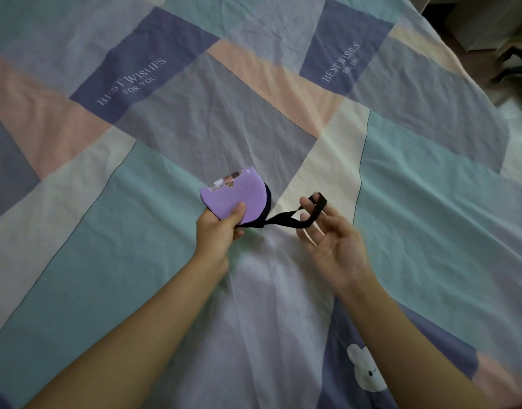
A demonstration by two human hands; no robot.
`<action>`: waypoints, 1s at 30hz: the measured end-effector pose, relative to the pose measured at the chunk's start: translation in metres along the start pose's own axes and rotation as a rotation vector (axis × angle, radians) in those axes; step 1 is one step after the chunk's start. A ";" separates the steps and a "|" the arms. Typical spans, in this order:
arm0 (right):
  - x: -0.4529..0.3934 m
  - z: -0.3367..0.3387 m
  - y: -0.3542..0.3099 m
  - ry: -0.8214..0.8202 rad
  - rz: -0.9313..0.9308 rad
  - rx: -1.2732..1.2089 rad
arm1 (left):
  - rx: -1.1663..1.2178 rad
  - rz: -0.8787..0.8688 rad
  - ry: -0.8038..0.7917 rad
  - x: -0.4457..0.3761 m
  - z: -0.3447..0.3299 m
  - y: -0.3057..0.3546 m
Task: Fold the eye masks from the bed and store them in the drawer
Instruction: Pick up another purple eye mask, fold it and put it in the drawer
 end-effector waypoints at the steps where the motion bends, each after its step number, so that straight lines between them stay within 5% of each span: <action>1: -0.001 -0.002 0.001 0.022 0.025 0.039 | -0.002 -0.005 -0.038 0.002 -0.003 0.000; 5: 0.001 -0.003 0.004 0.063 0.120 0.285 | -0.054 -0.044 -0.180 0.010 -0.013 0.004; 12: 0.010 -0.021 0.002 -0.129 0.246 0.730 | -0.305 -0.239 -0.346 0.013 -0.013 0.019; 19: 0.013 -0.024 0.002 -0.045 0.300 0.782 | -0.477 -0.245 -0.552 0.015 -0.011 0.027; 30: 0.013 -0.021 0.011 -0.063 0.267 0.913 | -0.681 -0.346 -0.617 0.020 -0.009 0.026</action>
Point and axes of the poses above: each hand's wrist, its own x-axis away from the middle knuckle, its own z-axis out of the back of the hand, y = z × x, the point moved 4 cm from there along -x, towards the middle knuckle, and after that the axes turned 12 degrees about -x, right-handed, at the moved point
